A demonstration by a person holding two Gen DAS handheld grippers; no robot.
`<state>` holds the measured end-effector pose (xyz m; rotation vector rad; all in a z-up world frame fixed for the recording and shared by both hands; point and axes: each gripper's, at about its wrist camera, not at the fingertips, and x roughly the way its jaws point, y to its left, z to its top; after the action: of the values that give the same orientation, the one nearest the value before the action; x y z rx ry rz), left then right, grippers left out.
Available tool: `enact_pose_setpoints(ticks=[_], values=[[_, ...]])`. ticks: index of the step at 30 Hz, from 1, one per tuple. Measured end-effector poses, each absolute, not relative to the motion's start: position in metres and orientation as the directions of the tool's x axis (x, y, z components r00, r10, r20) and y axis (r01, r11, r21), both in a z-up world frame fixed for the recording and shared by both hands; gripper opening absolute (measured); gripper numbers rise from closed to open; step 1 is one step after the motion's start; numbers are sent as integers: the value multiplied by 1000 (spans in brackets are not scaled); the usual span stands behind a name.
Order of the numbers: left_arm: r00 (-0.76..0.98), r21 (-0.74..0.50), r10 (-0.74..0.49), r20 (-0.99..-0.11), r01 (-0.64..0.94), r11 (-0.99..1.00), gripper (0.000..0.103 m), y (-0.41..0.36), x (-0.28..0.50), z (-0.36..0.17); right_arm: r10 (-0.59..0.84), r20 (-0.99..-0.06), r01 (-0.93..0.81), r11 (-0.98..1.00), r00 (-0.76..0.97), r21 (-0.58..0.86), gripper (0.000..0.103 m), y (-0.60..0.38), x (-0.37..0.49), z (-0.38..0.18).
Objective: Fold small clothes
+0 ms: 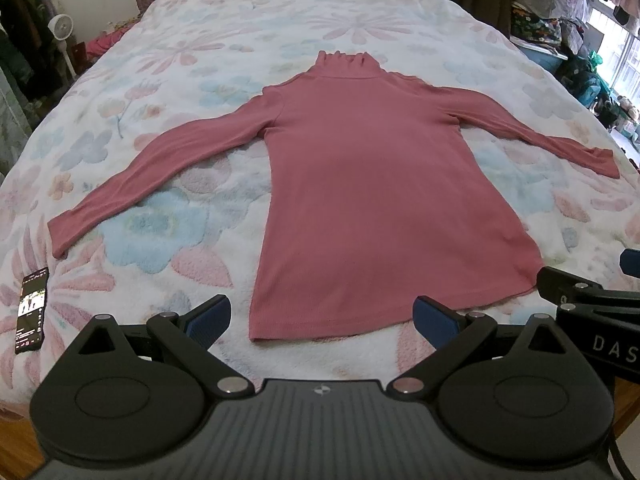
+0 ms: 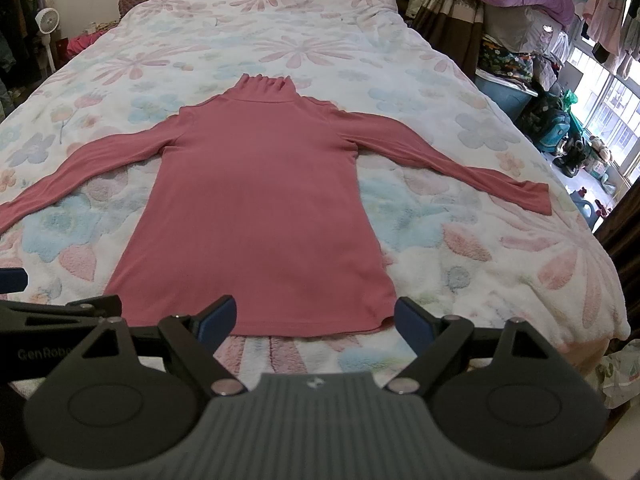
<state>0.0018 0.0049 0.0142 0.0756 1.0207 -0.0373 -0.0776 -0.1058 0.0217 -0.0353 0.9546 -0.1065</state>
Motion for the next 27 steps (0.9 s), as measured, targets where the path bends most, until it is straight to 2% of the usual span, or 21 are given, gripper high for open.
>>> enact_pose_setpoints(ticks=[6,11,19,23,27], values=[[515,46,9,-857,59,997,103,9,9,18,-107,-811,76,994,575,-77,82,-106,-77,21],[522,39,20,-853,25,999,103,29,19,-3,-91,-791,58,996,606,-70,82,-96,-64,21],[574,51,145,-806,-177,983,103,106,55,-29,-19,-740,11,1000,673,-16,82,-97,-26,-5],[577,-52,125,-807,-279,959,103,166,81,-51,-21,-725,-19,999,688,-47,82,-96,-11,-23],[631,-124,124,-766,-334,934,103,205,96,-64,-21,-725,-46,996,689,-73,82,-91,3,-38]])
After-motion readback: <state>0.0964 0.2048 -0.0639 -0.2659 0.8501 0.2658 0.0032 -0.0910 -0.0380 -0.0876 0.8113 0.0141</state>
